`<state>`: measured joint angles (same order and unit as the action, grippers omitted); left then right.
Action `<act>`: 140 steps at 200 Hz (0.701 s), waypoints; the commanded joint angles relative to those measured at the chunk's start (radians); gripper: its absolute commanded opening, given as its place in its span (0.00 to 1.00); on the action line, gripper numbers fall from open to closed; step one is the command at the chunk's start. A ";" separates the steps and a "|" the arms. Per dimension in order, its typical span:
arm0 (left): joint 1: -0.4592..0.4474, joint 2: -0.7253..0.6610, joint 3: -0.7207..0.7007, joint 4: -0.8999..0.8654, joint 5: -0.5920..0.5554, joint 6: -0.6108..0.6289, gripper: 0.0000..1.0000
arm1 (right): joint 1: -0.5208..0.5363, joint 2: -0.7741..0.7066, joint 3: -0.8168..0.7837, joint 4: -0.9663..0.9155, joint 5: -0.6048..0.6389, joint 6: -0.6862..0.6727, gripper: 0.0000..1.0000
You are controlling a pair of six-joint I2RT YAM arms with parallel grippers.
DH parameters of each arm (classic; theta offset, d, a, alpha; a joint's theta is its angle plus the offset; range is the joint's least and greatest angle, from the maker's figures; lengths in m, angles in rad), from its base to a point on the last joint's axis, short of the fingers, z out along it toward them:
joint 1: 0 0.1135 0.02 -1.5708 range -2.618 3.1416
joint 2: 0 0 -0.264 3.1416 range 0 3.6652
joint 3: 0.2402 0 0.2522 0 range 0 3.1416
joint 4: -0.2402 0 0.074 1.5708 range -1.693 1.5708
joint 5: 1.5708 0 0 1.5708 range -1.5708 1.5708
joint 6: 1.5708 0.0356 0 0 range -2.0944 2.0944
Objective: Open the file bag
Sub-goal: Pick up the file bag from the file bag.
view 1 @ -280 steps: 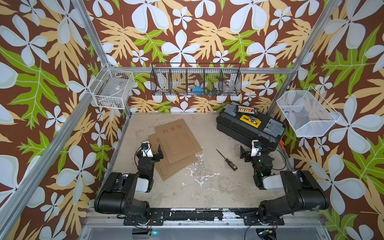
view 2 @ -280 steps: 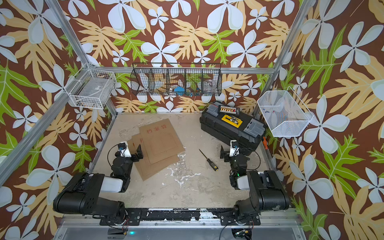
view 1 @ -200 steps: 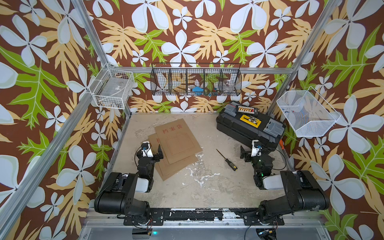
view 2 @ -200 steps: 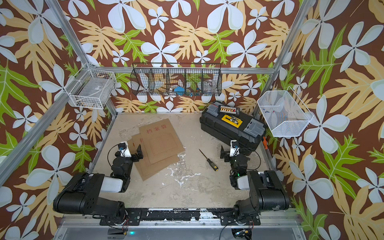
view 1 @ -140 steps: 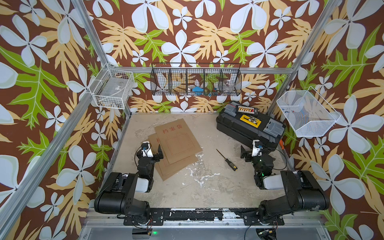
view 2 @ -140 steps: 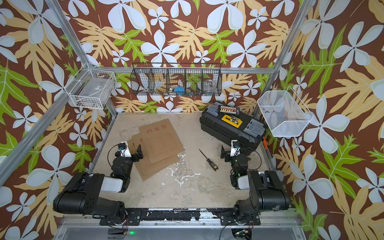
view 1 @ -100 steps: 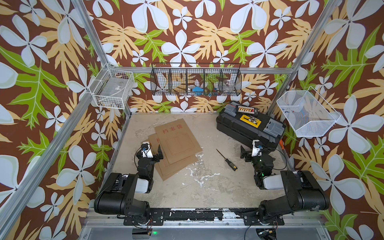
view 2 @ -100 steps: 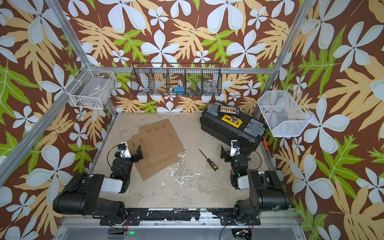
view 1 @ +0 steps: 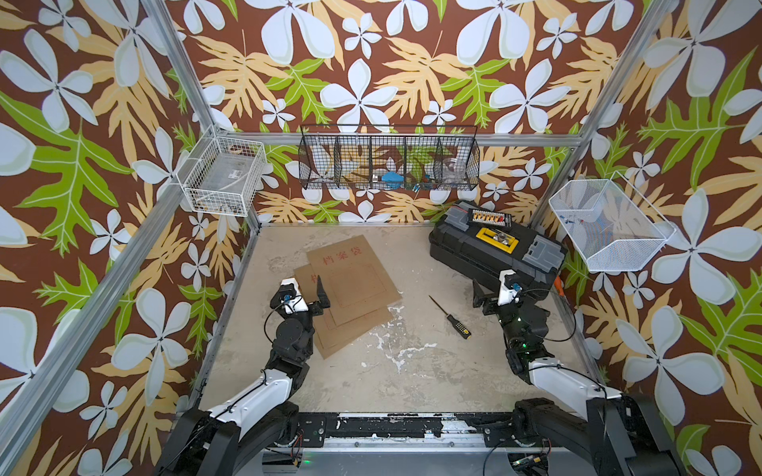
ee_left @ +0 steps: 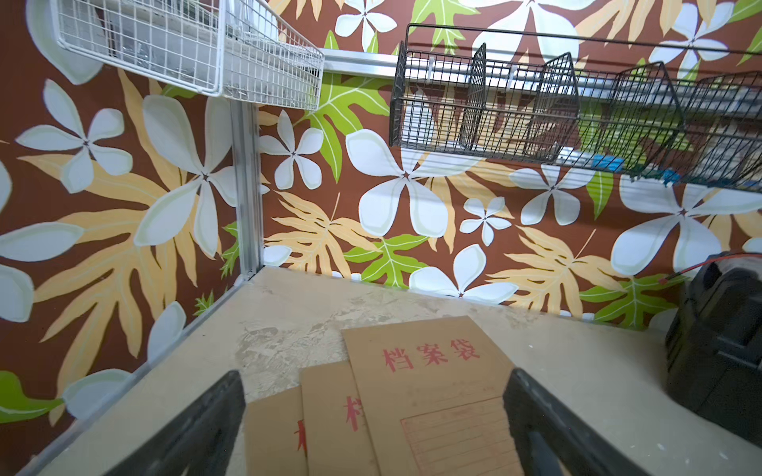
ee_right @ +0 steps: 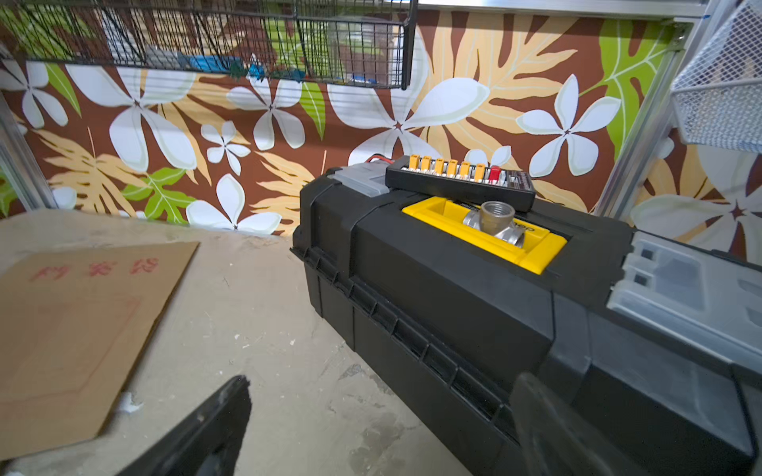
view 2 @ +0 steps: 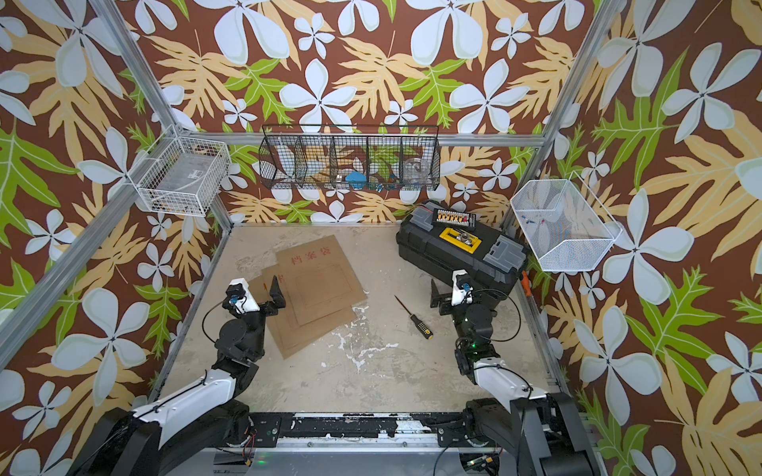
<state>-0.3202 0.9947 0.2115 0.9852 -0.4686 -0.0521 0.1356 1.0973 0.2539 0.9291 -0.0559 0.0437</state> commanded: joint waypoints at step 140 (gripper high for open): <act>-0.344 0.066 0.354 -0.780 0.096 -0.495 1.00 | 0.409 -0.063 0.144 -0.439 0.020 0.592 1.00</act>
<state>-0.6617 1.0485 0.5400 0.3439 -0.4240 -0.4767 0.5270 1.0107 0.3676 0.5968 -0.0002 0.5117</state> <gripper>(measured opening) 0.996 0.997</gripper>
